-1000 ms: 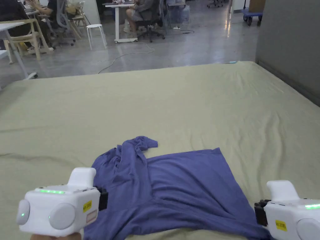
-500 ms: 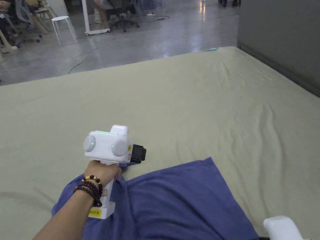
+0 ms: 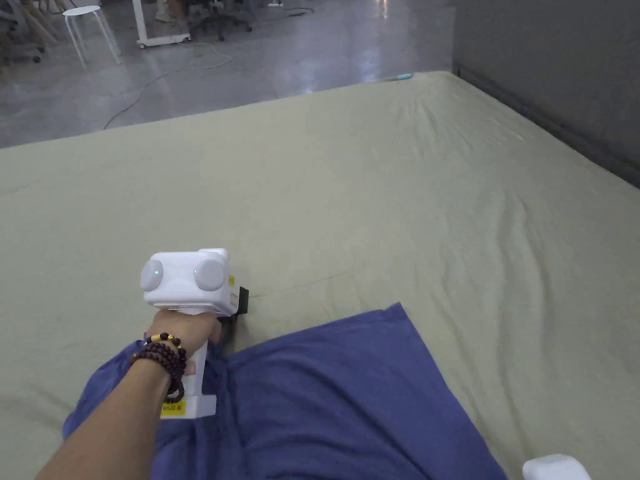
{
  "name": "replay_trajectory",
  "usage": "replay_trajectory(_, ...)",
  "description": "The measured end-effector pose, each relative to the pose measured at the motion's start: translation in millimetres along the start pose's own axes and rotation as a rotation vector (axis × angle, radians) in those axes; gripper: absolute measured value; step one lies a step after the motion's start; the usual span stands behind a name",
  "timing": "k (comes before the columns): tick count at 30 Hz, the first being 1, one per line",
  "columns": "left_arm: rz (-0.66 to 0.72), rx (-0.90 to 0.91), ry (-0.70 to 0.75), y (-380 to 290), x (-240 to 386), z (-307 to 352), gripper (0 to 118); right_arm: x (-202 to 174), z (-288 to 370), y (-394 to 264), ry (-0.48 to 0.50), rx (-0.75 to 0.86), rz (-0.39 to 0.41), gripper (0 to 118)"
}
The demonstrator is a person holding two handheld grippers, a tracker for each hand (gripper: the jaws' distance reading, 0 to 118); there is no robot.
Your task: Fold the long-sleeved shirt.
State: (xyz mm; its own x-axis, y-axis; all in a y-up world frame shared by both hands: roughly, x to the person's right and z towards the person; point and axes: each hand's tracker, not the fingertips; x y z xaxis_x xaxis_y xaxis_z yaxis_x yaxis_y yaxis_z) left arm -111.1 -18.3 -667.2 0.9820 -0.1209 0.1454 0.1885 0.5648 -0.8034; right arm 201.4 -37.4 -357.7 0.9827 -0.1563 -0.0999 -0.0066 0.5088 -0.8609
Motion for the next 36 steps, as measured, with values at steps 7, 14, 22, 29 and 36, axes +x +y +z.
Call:
replay_trajectory(7,0.145,0.107,-0.179,-1,-46,118,13,-4,20,6,0.024,0.06,-0.001,0)
replay_trajectory(14,0.028,0.083,-0.332,-151,-57,252,13,-12,32,12,0.039,0.119,0.033,0)
replay_trajectory(22,0.042,-0.121,-0.29,-277,-42,212,14,-35,38,12,0.047,0.144,0.079,0)
replay_trajectory(29,0.118,-0.077,-0.36,-288,-54,212,113,-41,53,10,0.053,0.156,0.106,0)
replay_trajectory(36,0.195,0.14,-0.23,-238,-107,272,57,-42,55,8,0.051,0.165,0.098,0)
